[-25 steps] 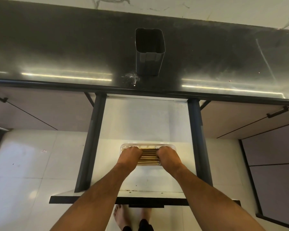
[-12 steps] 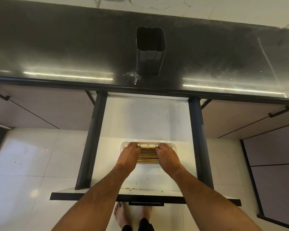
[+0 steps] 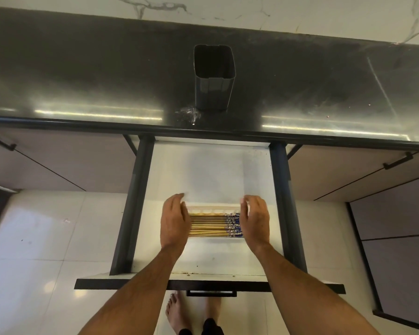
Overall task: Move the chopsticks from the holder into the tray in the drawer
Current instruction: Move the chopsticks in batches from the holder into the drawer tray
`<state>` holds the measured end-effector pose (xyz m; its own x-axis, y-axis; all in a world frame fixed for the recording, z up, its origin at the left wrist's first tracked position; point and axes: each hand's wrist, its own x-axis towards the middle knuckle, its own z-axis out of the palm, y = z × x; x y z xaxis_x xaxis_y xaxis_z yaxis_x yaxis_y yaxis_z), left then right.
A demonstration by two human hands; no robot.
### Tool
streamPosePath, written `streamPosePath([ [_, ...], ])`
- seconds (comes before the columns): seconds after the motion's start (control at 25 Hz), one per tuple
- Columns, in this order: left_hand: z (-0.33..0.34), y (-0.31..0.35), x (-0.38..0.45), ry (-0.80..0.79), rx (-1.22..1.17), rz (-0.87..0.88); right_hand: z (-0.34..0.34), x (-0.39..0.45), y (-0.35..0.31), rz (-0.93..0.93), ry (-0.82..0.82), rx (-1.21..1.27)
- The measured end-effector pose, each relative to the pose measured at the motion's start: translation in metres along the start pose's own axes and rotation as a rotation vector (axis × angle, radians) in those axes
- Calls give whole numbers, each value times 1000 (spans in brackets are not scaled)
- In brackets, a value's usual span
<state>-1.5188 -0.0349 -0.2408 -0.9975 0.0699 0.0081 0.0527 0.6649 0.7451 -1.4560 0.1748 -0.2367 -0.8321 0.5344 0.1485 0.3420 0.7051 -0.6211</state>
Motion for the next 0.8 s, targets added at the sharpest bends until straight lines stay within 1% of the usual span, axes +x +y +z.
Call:
streamPosePath([
  [0.04,-1,-1,3,18,-61,-169,-1,3,1,204,19,83],
  [0.12,0,-5,9,-10,-197,-446,-1,10,4,571,-55,311],
  [0.16,2,-6,11,-19,-263,-537,-1,12,7,690,-93,412],
  [0.2,4,-8,13,-9,-293,-587,-1,13,9,761,-116,463],
  [0.28,7,-9,13,25,-286,-637,0,14,11,809,-117,474],
  [0.4,13,-7,12,40,-270,-671,3,14,8,817,-78,428],
  [0.6,12,-11,14,26,-305,-639,5,12,6,771,-73,359],
  [0.68,10,-12,15,32,-264,-631,3,12,9,771,-65,333],
  [0.8,9,-9,15,29,-104,-662,3,13,11,787,-55,181],
])
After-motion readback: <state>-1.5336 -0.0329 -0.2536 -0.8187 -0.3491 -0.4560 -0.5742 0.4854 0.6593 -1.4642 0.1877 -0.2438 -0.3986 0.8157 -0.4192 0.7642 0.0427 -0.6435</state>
